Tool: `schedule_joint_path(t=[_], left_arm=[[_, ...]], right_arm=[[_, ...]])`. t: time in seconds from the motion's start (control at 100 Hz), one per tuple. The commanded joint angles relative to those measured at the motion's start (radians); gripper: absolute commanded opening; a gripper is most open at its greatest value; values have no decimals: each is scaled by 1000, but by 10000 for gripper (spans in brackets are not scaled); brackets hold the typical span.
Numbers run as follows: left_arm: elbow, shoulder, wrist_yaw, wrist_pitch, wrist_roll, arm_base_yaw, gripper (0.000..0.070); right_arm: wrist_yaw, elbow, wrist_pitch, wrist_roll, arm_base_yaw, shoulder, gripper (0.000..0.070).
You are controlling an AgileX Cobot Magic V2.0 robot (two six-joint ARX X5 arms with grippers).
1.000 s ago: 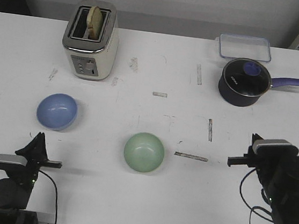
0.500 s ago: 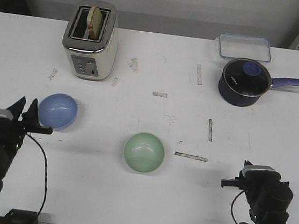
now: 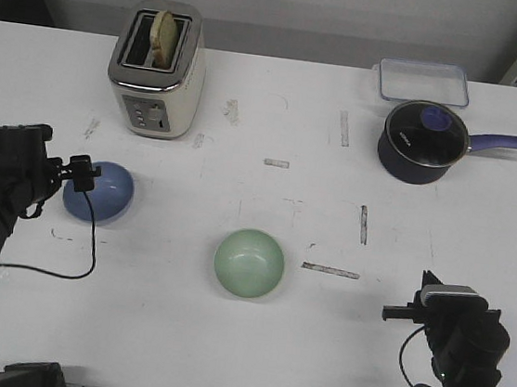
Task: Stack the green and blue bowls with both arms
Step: 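Release the green bowl and retract the right gripper to rest, then grasp the light blue bowl rim with the left gripper and lift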
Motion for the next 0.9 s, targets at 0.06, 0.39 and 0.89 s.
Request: schedule_joint_path(t=[0.06,0.39,0.89], left_arm=[[14,105,-1,-31,-22,27,462],[14,257,-1,-38,-39,60,440],[48,241,-1,-38,-32,61,0]], right_arm=[[-3,6,10,9,2,2,3],[-3,6,10,9,2,2,3],[-2,6,3,9,2,2,3]])
